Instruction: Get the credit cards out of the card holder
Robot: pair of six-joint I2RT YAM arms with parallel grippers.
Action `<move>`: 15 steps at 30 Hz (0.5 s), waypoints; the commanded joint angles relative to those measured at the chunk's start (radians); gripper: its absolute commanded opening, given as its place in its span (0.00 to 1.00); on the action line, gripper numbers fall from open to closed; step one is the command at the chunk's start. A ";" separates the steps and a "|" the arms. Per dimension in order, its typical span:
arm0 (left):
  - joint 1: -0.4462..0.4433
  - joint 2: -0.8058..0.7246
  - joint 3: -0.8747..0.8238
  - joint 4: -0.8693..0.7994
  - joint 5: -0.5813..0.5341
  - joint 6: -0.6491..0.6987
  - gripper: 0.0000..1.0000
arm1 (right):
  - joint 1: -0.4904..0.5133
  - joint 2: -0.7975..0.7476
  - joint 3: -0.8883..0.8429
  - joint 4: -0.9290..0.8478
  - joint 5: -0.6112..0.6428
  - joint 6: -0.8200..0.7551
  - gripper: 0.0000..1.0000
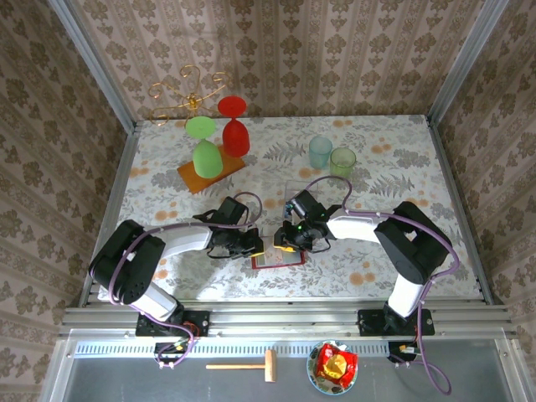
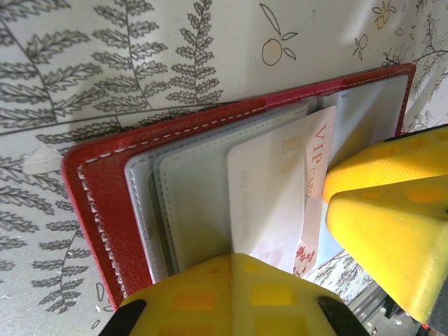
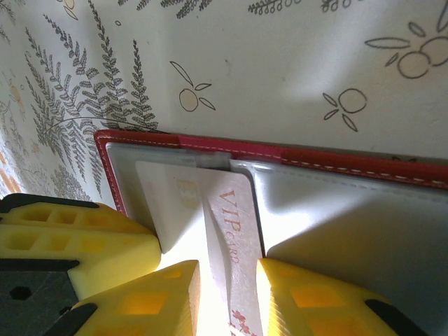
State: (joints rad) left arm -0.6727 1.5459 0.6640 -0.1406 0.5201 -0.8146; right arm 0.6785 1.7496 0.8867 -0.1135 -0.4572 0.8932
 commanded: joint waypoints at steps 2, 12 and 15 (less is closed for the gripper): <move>-0.002 0.031 0.011 -0.060 -0.029 0.020 0.06 | -0.005 -0.002 -0.021 -0.020 0.008 -0.008 0.29; -0.002 0.035 0.016 -0.069 -0.033 0.021 0.05 | -0.013 -0.027 -0.045 0.005 0.009 0.004 0.28; -0.002 0.036 0.017 -0.071 -0.032 0.022 0.05 | -0.013 -0.031 -0.052 0.011 0.009 0.007 0.28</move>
State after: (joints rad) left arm -0.6727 1.5558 0.6754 -0.1471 0.5201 -0.8143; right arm 0.6716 1.7397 0.8597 -0.0872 -0.4572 0.8940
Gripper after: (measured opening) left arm 0.052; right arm 0.283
